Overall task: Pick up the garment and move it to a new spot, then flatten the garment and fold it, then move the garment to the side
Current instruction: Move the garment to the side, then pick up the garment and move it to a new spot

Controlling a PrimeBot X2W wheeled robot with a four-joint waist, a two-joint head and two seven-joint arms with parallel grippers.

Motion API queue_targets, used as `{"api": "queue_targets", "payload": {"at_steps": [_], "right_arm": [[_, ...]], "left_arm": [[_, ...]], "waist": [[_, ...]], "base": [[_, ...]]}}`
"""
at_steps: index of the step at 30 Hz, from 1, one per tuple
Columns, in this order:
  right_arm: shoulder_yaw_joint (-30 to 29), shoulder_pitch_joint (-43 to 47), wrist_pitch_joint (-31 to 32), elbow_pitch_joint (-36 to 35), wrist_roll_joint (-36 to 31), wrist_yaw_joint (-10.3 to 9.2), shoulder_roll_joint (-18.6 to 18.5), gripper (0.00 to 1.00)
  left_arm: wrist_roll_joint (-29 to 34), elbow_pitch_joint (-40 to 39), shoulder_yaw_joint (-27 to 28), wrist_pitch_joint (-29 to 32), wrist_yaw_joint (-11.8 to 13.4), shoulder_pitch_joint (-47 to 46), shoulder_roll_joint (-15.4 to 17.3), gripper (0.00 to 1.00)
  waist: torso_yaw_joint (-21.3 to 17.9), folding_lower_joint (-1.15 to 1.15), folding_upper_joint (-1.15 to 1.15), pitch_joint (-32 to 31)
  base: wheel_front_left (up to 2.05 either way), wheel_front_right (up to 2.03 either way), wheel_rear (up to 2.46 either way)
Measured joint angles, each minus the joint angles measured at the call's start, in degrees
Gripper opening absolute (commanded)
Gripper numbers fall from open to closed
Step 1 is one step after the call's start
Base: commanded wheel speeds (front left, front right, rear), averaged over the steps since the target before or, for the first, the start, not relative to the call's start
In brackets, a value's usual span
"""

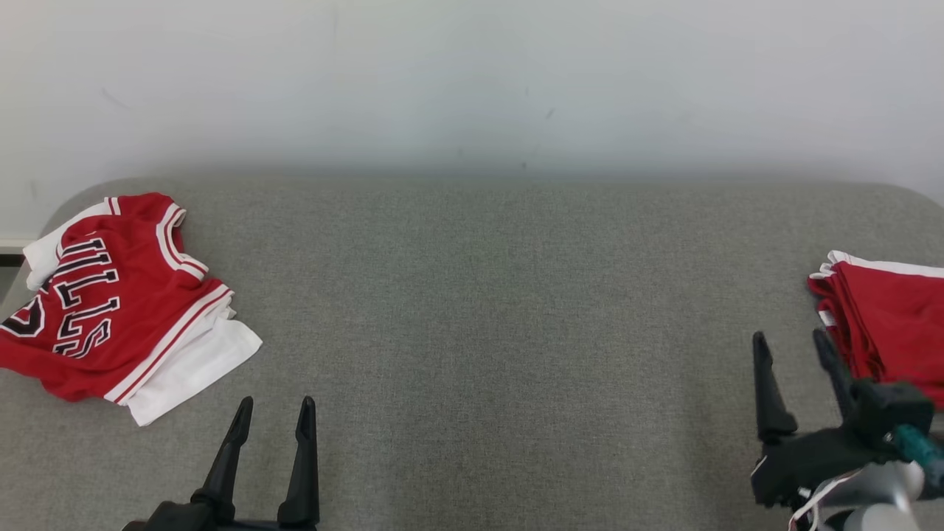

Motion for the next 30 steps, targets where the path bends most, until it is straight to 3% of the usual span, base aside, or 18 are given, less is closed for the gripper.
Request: {"api": "queue_targets", "payload": {"at_steps": [10, 30], "right_arm": [[3.26, 6.80, -4.72, 0.94, 0.68, 0.00, 3.99, 1.00], [5.10, 7.66, -5.65, 2.94, 3.85, 0.00, 4.21, 1.00]], "left_arm": [[-0.15, 0.86, 1.51, 0.00, 0.00, 1.86, -0.34, 1.00], [-2.45, 3.27, 2.32, 0.00, -0.01, 2.71, -0.66, 1.00]], "waist": [[-0.12, 0.01, 0.00, -1.91], [-1.99, 0.02, 0.01, -2.64]], "base": [[0.00, 0.00, 0.00], [0.00, 0.00, 0.00]]}}
